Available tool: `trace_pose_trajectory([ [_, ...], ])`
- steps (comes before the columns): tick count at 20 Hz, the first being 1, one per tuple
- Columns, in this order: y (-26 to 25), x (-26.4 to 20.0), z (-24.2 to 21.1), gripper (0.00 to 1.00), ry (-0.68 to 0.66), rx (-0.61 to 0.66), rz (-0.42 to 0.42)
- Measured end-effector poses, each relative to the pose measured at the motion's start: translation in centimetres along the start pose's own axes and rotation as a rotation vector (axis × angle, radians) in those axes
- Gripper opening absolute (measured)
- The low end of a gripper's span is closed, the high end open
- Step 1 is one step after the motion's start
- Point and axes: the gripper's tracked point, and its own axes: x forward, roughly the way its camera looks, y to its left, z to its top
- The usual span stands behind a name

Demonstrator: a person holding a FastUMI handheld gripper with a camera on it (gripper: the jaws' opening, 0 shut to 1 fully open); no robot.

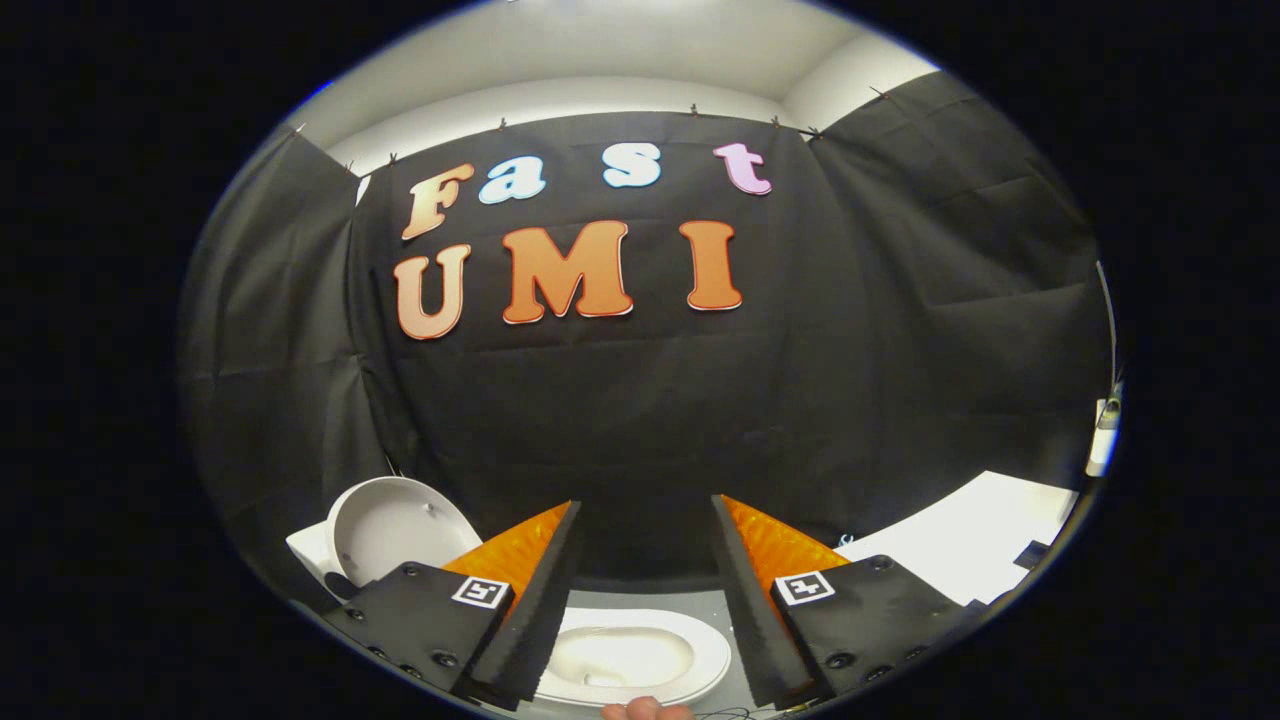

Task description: Open the toilet lid.

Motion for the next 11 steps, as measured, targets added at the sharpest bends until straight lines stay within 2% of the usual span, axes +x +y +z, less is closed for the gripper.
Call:
trace_pose_trajectory([
  [5, -6.4, -3.5, 0.5, 0.82, -0.032, 0.063, 0.000],
  [11, -14.0, -6.3, -1.6, 0.83, -0.044, 0.086, -0.030],
])
